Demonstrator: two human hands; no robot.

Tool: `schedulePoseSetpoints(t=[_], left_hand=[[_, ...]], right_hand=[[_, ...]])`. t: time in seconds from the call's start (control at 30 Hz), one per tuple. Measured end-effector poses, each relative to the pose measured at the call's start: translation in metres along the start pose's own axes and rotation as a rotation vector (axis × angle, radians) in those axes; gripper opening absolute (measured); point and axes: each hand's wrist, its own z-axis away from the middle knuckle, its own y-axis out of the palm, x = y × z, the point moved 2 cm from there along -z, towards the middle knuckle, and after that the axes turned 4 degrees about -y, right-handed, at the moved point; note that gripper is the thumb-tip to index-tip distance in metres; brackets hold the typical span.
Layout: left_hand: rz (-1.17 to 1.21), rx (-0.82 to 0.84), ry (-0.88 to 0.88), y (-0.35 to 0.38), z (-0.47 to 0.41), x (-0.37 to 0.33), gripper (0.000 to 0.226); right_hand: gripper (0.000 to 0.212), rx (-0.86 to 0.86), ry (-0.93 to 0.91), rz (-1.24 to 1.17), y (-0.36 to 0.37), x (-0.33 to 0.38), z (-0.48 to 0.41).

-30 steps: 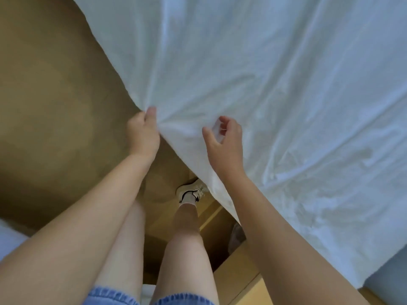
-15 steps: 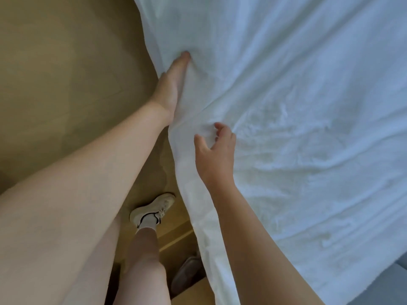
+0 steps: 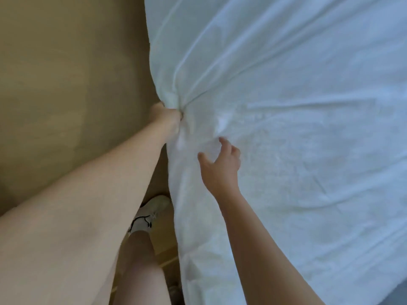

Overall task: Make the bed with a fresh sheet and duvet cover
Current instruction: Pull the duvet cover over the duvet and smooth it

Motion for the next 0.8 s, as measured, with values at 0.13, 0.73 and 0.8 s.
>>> schedulePoseSetpoints(t=[0.13, 0.73, 0.8], left_hand=[[-0.014, 0.2, -0.037, 0.004, -0.009, -0.018, 0.025], [0.07, -0.217, 0.145, -0.039, -0.011, -0.019, 0.012], [-0.11, -0.223, 0.099, -0.018, -0.035, -0.027, 0.011]], right_hand=[[0.062, 0.005, -0.102, -0.004, -0.002, 0.017, -0.019], [0.066, 0.048, -0.449, 0.557, 0.0, -0.028, -0.05], [0.065, 0.097, -0.447, 0.563, -0.008, -0.02, -0.056]])
